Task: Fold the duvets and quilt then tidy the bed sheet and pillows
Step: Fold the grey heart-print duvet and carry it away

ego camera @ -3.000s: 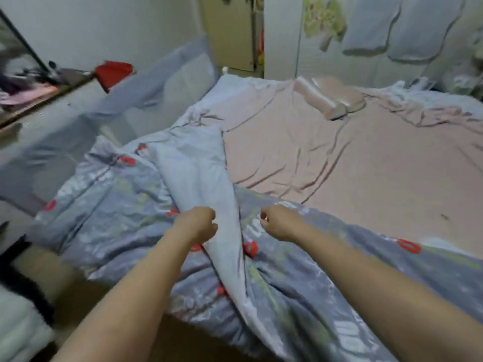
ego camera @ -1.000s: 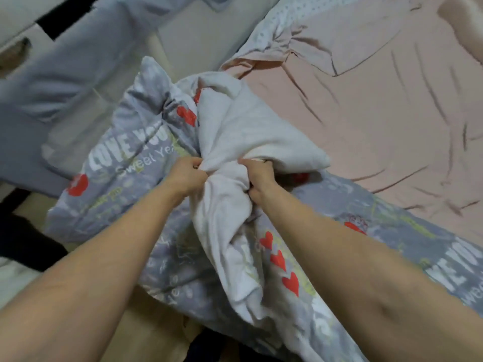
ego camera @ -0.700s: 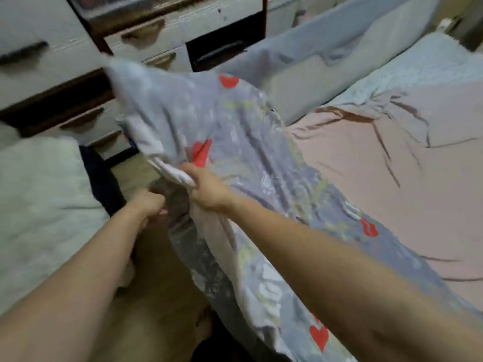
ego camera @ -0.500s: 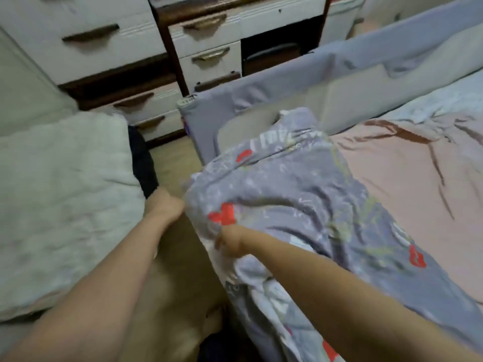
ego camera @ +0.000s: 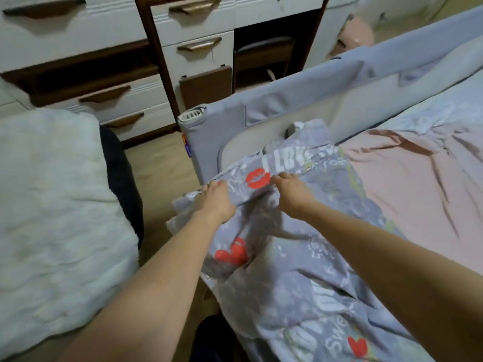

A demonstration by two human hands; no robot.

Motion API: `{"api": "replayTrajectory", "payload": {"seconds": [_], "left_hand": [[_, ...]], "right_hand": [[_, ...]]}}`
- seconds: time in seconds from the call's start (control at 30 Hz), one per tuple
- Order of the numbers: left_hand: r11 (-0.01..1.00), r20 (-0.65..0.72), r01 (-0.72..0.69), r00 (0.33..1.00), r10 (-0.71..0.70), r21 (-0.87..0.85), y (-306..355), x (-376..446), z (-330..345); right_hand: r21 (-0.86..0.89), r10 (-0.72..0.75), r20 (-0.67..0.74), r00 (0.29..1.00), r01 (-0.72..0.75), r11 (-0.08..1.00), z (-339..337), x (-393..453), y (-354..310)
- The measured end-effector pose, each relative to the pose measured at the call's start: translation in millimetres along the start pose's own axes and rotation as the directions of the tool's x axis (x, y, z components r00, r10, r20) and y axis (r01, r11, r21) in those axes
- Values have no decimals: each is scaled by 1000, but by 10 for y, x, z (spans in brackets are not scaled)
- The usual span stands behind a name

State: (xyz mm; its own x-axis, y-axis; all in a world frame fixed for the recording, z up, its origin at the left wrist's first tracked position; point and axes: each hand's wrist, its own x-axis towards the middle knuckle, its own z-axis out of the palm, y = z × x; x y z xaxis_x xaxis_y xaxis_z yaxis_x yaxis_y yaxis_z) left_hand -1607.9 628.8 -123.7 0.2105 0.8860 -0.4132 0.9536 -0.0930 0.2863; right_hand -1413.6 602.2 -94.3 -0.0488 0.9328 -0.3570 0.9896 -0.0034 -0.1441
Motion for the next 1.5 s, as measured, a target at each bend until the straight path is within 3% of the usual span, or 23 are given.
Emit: {"api": "replayTrajectory", "payload": {"seconds": [0.1,0.17,0.23,0.27,0.33,0.4,0.43,0.5,0.57,0.6,0.63,0.7,0.77,0.87,0.97,1.07,1.17,1.27,1.37,1.5], "left_hand": [[997,82,-72,994,71,10,-64,357,61],[993,150,-118,982,118,-10,-93,608,93],[987,202,-158,967,157,-12,-82,739,110],[983,230,-184,956,182,-13,-87,835,140],[976,289,-216,934,209,-6,-59,933,179],[972,372,-233,904,211,15,-34,942,227],[971,421,-240,881,216,4,-35,927,228],[965,376,-235,888,263,-119,-97,918,138],[959,138,-203,963,232,-199,-281,944,-66],[974,0,-203,979,204,-105,-410,966,-148],[977,-61,-204,976,207,56,-511,974,-214],[950,24,-180,983,180,255,-590,966,-120],[975,205,-125,975,86,184,-515,1001,140],[993,418,-57,908,9,102,-464,1113,425],[998,520,22,853,-49,58,-585,1226,485],[998,577,23,815,-54,62,-700,1247,589],[984,562,-102,827,2,147,-678,1130,625],[924,470,-293,869,151,244,-547,890,452],[901,461,-401,839,288,166,-343,735,140],[931,501,-364,806,315,0,158,380,-312]], "right_hand": [[-285,-45,38,998,54,957,-119,442,104],[-477,-173,47,984,174,861,-217,760,204],[-514,-364,4,932,314,798,-247,972,295],[-533,-363,105,926,361,765,-245,1052,303],[-529,-229,391,892,421,737,-227,1185,286],[-484,-193,436,879,410,773,-174,1178,274],[-455,-247,365,897,404,793,-157,1158,262],[-376,-436,15,900,409,831,-76,1114,290],[-354,-455,-298,839,346,869,-26,1120,283],[-341,-436,-336,835,324,883,-16,1180,233],[-329,-446,-300,843,347,878,23,1253,177],[-294,-475,-72,877,437,850,142,1393,58],[-326,-416,185,890,455,829,238,1532,-37],[-441,-319,340,884,450,776,429,1751,-128],[-463,-215,456,864,436,772,666,1879,-194],[-385,-103,556,825,365,848,800,1897,-248],[-361,-45,597,801,319,877,735,1726,-274],[-404,-104,576,810,394,825,435,1315,-294],[-394,-145,519,843,386,834,66,839,-191],[-454,-200,334,921,343,822,-579,159,62]]}}
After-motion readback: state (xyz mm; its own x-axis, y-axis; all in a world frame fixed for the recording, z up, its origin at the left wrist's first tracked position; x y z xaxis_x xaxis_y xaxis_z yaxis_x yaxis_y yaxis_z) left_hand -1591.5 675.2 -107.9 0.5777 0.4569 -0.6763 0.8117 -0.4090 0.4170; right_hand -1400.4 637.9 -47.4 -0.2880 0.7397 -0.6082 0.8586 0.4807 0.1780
